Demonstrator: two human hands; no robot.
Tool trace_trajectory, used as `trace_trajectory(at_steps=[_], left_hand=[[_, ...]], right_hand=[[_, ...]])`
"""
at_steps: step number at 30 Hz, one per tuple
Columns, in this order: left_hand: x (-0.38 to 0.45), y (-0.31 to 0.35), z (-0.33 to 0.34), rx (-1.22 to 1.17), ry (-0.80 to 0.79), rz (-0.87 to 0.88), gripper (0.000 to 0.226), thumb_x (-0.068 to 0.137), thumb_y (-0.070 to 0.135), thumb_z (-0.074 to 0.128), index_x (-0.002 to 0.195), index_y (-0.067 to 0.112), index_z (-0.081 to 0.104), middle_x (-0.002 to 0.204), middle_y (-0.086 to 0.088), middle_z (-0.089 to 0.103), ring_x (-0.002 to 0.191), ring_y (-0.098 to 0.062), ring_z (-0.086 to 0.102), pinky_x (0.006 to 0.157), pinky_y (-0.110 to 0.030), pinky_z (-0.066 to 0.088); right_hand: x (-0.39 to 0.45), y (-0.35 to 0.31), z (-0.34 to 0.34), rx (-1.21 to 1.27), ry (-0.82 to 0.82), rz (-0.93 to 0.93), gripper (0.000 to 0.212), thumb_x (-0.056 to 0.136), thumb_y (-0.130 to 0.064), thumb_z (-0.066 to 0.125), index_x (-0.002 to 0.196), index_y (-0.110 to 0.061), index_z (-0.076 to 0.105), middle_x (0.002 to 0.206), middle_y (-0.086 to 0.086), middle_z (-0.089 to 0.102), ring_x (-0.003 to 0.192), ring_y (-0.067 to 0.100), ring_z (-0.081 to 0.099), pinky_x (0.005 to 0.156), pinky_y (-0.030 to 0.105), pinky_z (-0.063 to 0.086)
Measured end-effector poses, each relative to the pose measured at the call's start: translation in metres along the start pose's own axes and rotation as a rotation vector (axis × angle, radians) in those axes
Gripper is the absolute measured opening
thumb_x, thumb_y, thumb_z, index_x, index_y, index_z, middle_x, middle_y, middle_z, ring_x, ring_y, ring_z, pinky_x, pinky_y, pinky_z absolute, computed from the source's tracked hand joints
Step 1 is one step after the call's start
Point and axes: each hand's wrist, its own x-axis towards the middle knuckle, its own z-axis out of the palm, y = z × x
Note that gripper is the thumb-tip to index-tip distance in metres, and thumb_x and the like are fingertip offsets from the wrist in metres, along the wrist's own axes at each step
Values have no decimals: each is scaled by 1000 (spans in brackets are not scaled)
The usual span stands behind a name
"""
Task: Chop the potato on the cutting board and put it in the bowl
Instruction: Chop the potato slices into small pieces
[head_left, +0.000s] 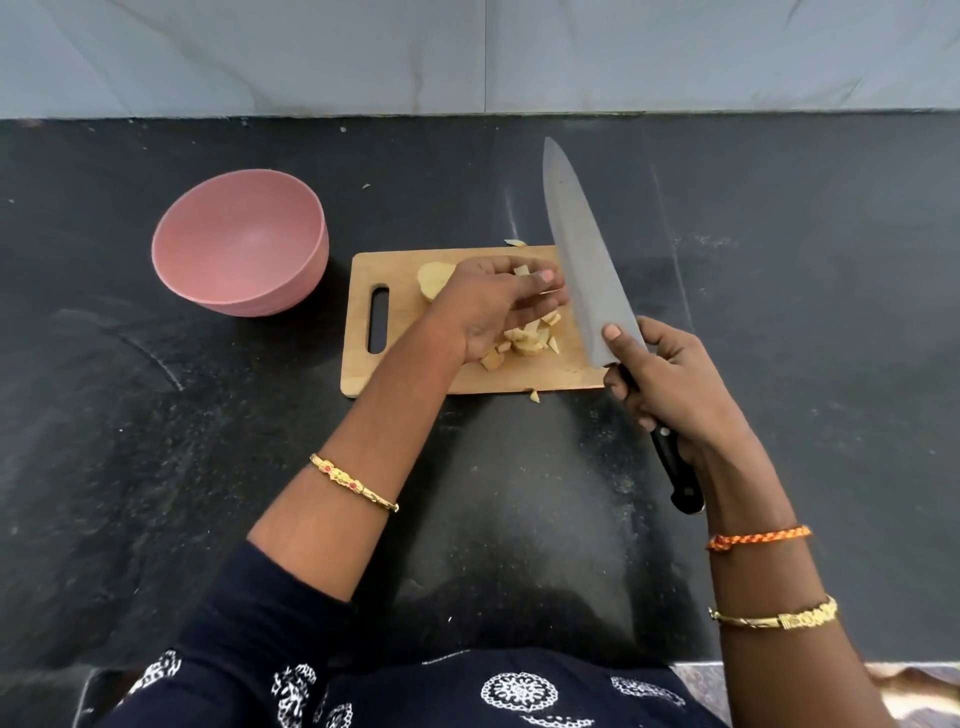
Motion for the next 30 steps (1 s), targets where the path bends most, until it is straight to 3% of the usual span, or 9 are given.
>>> trace_trajectory(at_steps=[5,8,10,13,17,20,25,27,30], left_hand=[[6,0,-8,106,50,74,11,86,5,64,97,3,64,94,-10,68,81,-14,69,74,-21,57],[6,1,-4,138,-80,27,15,86,12,64,101,7,64,95,-5,68,85,-12,67,79,-22,56],[5,2,-2,157,-131,5,19,86,8,64,105,7,63,93,-5,68,82,-12,67,74,-21,57],[5,3,-2,183,-71,21,13,81,3,68,92,9,64,84,-5,67,70,-10,66,65,-19,57],[0,-3,-8,731,86,302,15,80,13,73,93,13,66,87,-2,68,78,-12,65,70,-21,55],[-6,-15,-7,1091,91,532,14,81,16,71,95,16,68,96,5,63,88,-7,56,75,-16,42],[-5,-31,-18,1133,47,651,13,81,18,70,94,18,72,106,3,64,103,-12,54,89,-28,43],[-9,-34,-20,1235,-10,728,18,77,31,73,95,25,72,105,8,60,109,-12,45,91,-31,32],[-18,-33,-27,1453,-207,651,25,74,46,71,97,37,70,104,14,44,108,-7,30,86,-27,13]], right_hand=[[8,1,6,-55,9,-7,25,100,-32,47,94,-11,61,58,5,49,32,6,33,33,17,28],[9,-1,14,41,-21,5,25,100,-29,46,96,-7,59,56,5,47,32,6,31,32,17,27],[10,-3,19,99,-27,7,24,100,-28,46,96,-7,59,54,4,46,32,6,31,31,17,27],[13,-5,20,119,9,-5,23,100,-29,47,93,-11,59,54,3,47,33,6,32,31,18,28],[16,1,12,27,107,7,23,100,-32,47,87,-16,59,56,2,50,35,9,35,33,20,30],[15,6,10,-14,135,22,23,99,-34,47,85,-21,59,57,2,52,35,8,37,34,21,32],[13,10,13,-30,159,9,23,99,-33,47,82,-22,59,59,2,53,36,7,37,33,19,31],[12,11,12,-29,162,16,23,99,-33,47,83,-22,59,59,2,53,35,6,37,33,19,31],[12,11,11,-46,159,20,23,99,-34,47,85,-21,60,60,2,54,36,5,38,33,19,32]])
